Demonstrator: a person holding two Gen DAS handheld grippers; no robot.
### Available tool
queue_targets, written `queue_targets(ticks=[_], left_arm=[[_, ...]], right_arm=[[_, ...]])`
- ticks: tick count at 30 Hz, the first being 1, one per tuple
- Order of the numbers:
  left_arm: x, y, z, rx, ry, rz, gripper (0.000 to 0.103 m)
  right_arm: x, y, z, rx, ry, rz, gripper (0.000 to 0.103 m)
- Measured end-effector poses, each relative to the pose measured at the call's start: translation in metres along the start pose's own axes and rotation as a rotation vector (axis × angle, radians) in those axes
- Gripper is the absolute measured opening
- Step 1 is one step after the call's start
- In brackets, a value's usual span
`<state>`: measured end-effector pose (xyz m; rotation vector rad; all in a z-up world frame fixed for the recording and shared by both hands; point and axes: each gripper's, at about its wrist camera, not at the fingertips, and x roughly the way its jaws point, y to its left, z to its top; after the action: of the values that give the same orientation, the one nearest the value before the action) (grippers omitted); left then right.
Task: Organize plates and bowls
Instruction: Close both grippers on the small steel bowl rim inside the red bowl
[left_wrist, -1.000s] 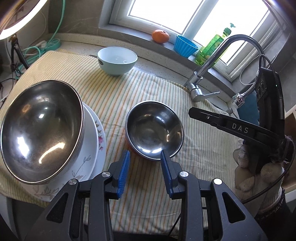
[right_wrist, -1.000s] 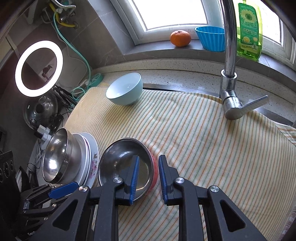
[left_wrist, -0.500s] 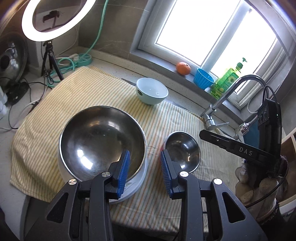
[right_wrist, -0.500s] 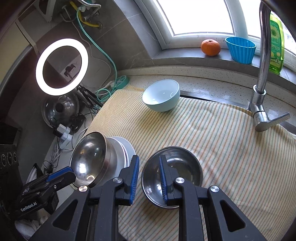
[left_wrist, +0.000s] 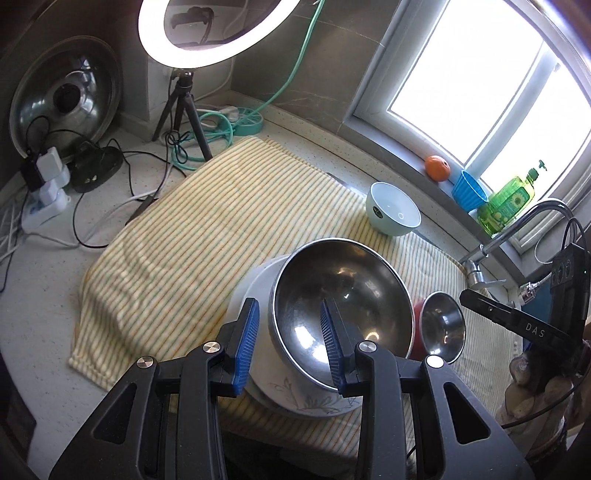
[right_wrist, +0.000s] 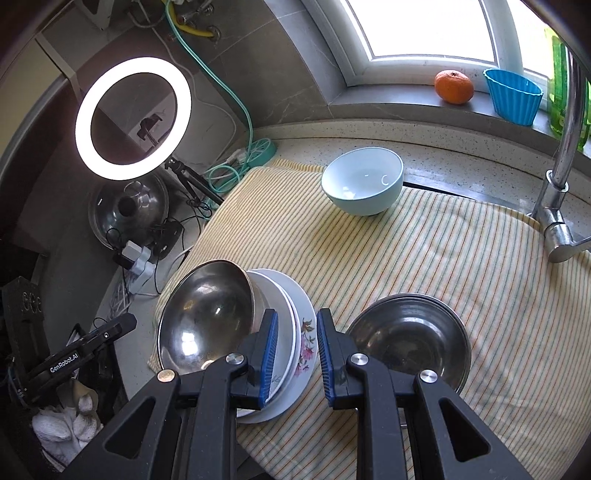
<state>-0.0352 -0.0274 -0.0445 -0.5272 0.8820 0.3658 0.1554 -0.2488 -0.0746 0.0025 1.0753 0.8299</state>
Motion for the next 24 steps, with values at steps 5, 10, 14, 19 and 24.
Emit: queue_targets(ticks=[5,10,14,19,24], left_arm=[[0.006,-0.009,0.007,0.033,0.022,-0.063,0.031],[0.013,-0.013,0.009,0.033,0.034,-0.078,0.031],[0.015,-0.016,0.009,0.033,0.041,-0.076,0.031],[0.015,-0.024,0.009,0.041,0.041,-0.077,0.031],[0.017,-0.036,0.006,0.061,0.048,-0.096,0.031]], right_arm=[[-0.006,-0.013,0.002,0.043,-0.021,-0.041,0.019],[-0.012,-0.03,0.001,0.071,-0.025,-0.083,0.02],[-0.015,-0.047,-0.001,0.106,-0.021,-0.108,0.019],[-0.017,-0.064,-0.002,0.124,-0.014,-0.135,0.019],[-0.014,-0.078,-0.006,0.133,0.004,-0.155,0.019]])
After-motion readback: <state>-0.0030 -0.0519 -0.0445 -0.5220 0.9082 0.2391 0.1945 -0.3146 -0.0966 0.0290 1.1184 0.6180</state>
